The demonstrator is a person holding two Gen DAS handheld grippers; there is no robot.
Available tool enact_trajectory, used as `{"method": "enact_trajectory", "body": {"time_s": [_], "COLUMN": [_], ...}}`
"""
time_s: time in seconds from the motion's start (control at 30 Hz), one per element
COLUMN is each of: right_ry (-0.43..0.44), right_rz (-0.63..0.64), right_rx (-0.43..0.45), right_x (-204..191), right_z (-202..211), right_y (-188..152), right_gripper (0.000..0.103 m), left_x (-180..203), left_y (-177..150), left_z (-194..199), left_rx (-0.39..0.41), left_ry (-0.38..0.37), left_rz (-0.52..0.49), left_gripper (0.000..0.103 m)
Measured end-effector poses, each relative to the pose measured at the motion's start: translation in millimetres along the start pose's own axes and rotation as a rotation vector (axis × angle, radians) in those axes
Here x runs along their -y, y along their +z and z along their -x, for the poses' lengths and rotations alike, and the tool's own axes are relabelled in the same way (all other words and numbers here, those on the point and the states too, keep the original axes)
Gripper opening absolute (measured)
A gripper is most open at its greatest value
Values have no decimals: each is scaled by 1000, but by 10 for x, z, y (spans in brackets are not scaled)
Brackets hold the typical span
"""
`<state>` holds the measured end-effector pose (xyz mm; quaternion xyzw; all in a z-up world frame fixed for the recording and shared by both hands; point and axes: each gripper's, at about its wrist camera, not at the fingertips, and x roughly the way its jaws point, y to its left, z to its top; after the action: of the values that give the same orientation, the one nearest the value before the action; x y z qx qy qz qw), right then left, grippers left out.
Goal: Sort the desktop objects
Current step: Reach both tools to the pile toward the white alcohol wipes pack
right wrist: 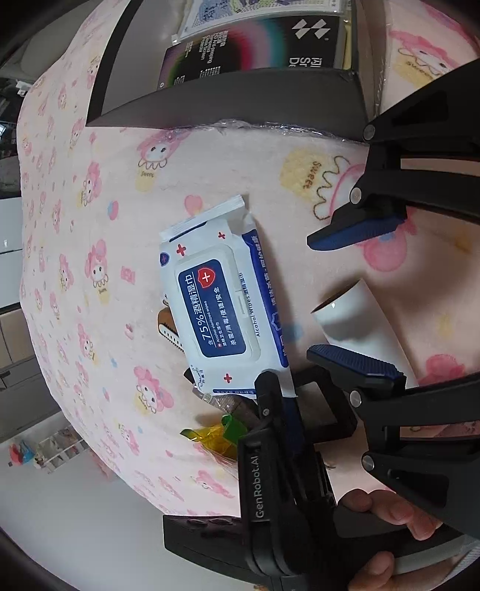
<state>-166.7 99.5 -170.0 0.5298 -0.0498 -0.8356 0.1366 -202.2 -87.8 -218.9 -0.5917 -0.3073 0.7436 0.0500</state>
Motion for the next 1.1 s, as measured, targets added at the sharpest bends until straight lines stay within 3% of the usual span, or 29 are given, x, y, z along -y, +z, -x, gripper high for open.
{"method": "enact_trajectory", "body": {"time_s": [0.13,0.27,0.4,0.47,0.57,0.7,0.83,1.1], "right_ry": [35,58,66,64,67,24,46,94], "right_rz": [22,38,-3,-18,-22,-51,-49,-71], "right_rx": [8,14,5,2,7,-16,-63,-79], "right_x": [-83,-136,-62,-29,-18,16,7,42], "right_z": [121,224,209,190,152,-23,-223,-430], "right_y": [-102,-227,-235,-215,-156,-41,2,111], "right_gripper": [49,49,49,49,49,49,49,50], "left_x": [109,316,376,250,60,-11,3,-261], "left_y": [-182,-460,-496,-411,-315,-244,-147,120], "left_z": [93,195,325,328,236,42,17,14], "left_rx": [-31,-72,0,20,-6,-63,-38,47], "left_ry": [-10,-66,-33,-35,-74,-96,-83,-120], "left_rz": [-40,-143,-169,-101,7,46,46,199], "left_gripper": [2,2,3,5,19,19,20,21]}}
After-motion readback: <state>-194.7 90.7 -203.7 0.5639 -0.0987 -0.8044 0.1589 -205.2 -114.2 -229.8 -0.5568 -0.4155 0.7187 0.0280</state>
